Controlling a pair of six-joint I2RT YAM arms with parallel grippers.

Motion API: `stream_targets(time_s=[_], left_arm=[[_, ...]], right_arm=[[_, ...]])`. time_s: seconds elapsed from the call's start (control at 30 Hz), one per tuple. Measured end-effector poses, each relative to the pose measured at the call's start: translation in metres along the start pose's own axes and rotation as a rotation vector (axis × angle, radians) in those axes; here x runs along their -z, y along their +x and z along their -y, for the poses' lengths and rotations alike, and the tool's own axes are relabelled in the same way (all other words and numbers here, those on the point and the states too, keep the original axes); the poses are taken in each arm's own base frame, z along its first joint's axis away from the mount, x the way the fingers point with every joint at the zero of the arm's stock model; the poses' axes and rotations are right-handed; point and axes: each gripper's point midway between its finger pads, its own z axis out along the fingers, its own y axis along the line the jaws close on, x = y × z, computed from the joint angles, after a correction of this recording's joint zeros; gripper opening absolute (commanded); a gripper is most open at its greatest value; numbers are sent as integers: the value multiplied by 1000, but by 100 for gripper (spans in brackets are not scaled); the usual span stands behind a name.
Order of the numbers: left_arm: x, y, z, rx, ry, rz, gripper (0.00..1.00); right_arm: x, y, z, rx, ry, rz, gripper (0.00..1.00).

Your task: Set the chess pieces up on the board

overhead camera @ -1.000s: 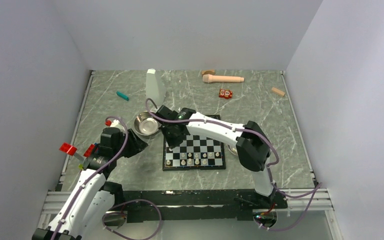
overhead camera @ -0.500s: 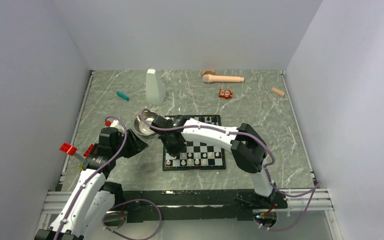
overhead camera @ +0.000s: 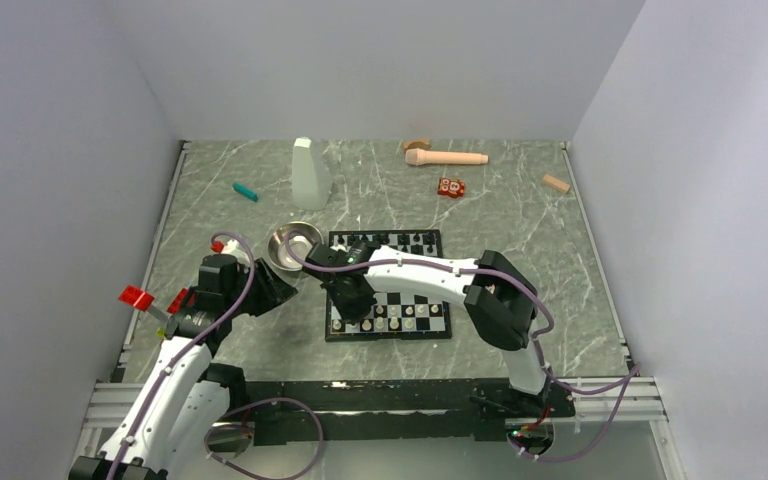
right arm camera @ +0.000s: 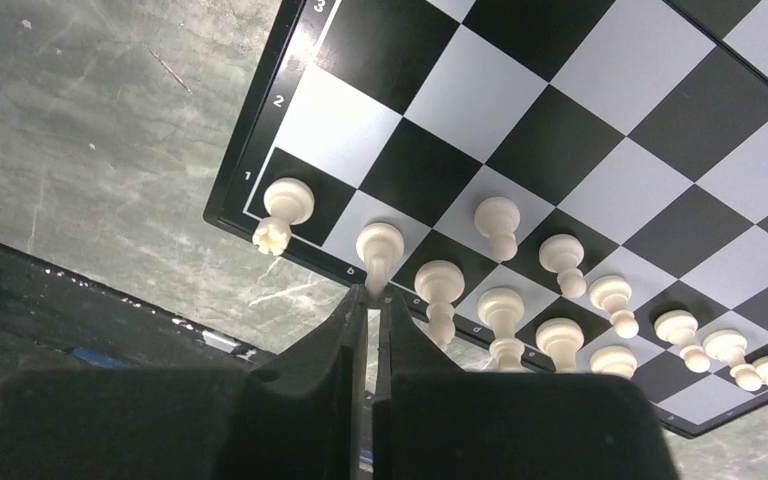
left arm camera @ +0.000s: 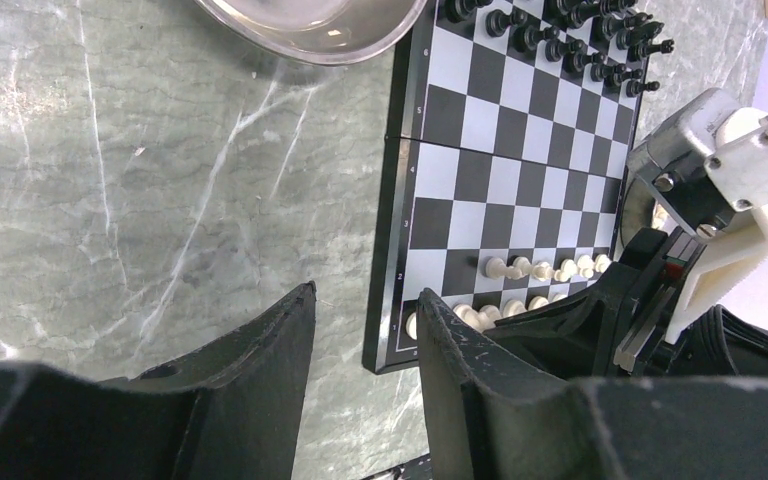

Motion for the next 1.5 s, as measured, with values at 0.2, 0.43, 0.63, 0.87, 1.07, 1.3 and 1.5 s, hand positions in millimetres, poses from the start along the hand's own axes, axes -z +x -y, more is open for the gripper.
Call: stream_targets(time_s=[0.2, 0.43, 0.63, 0.87, 1.07, 1.3, 1.5], left_arm=[[-1, 0, 0, 1, -1, -3, 46], [-2, -1, 1, 0, 4, 0, 47], [-2, -1, 2, -1, 8, -2, 47], [-1, -1, 2, -1, 11, -2, 47], [-1, 0, 2, -1, 12, -4, 47], [-2, 0, 2, 0, 12, -4, 47], [-2, 3, 1, 1, 13, -12, 47]], right_arm=[[-2, 1, 0, -6, -1, 1, 0], [-3, -2, -2, -12, -8, 12, 0], [-3, -2, -2, -14, -9, 12, 0], [-3, -1, -2, -14, -9, 11, 0], [-2, 3, -3, -13, -21, -1, 0], [-1, 6, -5, -7, -29, -7, 0], [-1, 6, -6, -10, -29, -6, 0]])
